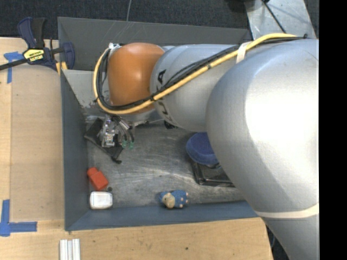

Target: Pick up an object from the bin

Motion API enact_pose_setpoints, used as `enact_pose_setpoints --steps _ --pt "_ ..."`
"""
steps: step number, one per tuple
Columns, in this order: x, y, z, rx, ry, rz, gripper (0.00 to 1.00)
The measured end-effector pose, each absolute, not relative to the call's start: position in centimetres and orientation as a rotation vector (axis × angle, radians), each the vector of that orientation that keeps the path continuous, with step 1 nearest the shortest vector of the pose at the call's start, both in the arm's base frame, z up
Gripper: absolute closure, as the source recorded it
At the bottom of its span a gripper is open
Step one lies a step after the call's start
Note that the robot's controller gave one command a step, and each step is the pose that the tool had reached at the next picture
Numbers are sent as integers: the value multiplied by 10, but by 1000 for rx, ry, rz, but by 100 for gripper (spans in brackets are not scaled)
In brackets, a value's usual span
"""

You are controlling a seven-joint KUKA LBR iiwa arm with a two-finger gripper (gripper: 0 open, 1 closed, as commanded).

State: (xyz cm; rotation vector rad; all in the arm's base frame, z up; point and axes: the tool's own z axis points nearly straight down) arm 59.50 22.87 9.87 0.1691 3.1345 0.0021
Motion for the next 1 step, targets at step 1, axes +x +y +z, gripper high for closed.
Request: enact_pose_setpoints --steps 1 --pt "599 226 181 182 3125 6 100"
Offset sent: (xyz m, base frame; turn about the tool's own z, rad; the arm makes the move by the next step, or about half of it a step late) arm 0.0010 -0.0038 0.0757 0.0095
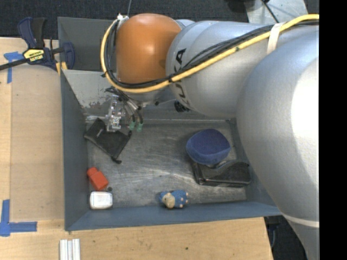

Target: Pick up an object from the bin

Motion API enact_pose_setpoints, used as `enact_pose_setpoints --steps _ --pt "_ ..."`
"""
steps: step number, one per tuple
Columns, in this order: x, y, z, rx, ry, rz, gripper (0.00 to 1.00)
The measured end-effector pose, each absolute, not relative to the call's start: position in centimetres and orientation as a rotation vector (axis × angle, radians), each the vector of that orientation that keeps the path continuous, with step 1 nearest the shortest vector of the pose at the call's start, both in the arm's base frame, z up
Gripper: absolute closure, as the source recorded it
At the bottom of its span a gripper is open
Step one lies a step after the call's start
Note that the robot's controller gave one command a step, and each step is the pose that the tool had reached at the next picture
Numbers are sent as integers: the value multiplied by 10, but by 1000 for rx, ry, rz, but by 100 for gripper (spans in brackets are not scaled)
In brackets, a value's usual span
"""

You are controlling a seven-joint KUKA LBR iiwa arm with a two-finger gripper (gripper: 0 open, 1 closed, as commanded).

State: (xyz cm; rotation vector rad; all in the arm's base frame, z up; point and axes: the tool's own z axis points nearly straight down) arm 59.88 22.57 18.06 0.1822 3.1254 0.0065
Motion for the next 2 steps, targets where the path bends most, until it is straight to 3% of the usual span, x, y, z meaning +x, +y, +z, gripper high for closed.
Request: enact_pose_setpoints --steps 1,2 --pt "606 217 212 182 3129 4 100" --pt "548 192 165 311 3131 -4 100"
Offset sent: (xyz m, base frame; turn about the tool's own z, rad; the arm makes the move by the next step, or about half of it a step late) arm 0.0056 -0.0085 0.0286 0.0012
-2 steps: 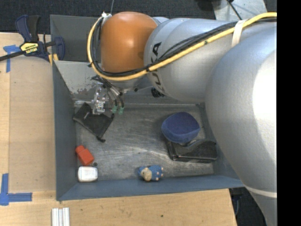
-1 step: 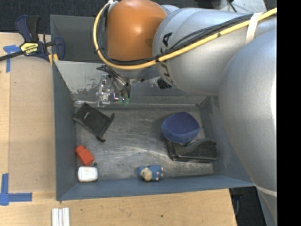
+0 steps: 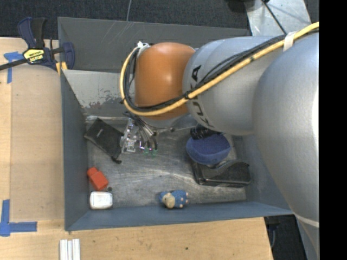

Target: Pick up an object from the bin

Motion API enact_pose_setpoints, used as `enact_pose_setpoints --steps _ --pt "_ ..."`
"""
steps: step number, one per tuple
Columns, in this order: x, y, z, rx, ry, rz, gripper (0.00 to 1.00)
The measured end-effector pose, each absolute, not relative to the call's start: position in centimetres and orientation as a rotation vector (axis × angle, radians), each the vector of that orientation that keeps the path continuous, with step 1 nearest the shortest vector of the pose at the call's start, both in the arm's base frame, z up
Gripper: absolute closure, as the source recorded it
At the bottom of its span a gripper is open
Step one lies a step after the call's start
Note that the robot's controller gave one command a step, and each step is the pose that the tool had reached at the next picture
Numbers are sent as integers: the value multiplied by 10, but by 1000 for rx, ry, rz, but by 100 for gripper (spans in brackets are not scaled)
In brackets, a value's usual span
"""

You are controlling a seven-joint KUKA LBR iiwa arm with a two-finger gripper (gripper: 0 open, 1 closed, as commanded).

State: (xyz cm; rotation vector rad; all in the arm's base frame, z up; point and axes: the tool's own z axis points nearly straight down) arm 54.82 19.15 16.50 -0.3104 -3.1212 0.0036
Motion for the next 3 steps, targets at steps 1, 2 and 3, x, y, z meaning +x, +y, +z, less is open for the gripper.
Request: enact_pose_setpoints --steps 1,2,3 --pt "595 179 136 -728 -3059 0 100" --pt "569 188 195 -707 -3067 -7 100" --pt "522 182 209 -703 -3062 0 100"
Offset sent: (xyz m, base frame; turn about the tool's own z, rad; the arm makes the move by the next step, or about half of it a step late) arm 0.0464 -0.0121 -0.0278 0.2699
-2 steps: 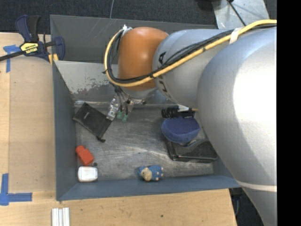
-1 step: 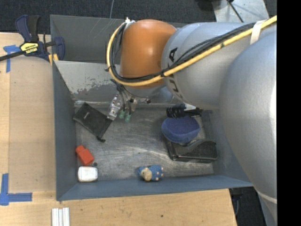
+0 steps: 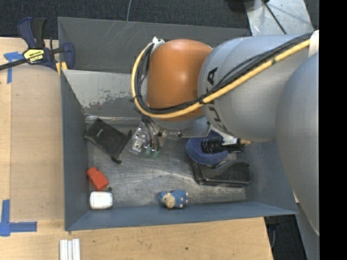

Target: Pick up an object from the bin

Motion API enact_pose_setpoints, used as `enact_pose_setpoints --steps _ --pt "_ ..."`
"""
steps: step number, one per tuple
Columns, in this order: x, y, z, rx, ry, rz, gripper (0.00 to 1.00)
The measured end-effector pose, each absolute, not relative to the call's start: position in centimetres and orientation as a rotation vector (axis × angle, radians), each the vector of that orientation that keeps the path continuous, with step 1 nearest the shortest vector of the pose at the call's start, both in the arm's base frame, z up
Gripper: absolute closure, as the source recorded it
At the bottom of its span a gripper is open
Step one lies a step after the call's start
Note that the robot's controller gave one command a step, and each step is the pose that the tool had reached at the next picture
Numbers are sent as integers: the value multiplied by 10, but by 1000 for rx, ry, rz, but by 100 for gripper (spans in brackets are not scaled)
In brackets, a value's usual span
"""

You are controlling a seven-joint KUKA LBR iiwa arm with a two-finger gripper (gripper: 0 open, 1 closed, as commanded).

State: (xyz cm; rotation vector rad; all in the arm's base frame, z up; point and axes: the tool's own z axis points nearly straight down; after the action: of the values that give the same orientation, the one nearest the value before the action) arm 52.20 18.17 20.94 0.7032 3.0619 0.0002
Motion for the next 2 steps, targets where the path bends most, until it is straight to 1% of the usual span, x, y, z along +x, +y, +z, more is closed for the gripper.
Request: enact_pose_setpoints --steps 1,2 --pt "523 182 208 704 3061 1 0" --pt "542 186 74 960 2988 7 0"
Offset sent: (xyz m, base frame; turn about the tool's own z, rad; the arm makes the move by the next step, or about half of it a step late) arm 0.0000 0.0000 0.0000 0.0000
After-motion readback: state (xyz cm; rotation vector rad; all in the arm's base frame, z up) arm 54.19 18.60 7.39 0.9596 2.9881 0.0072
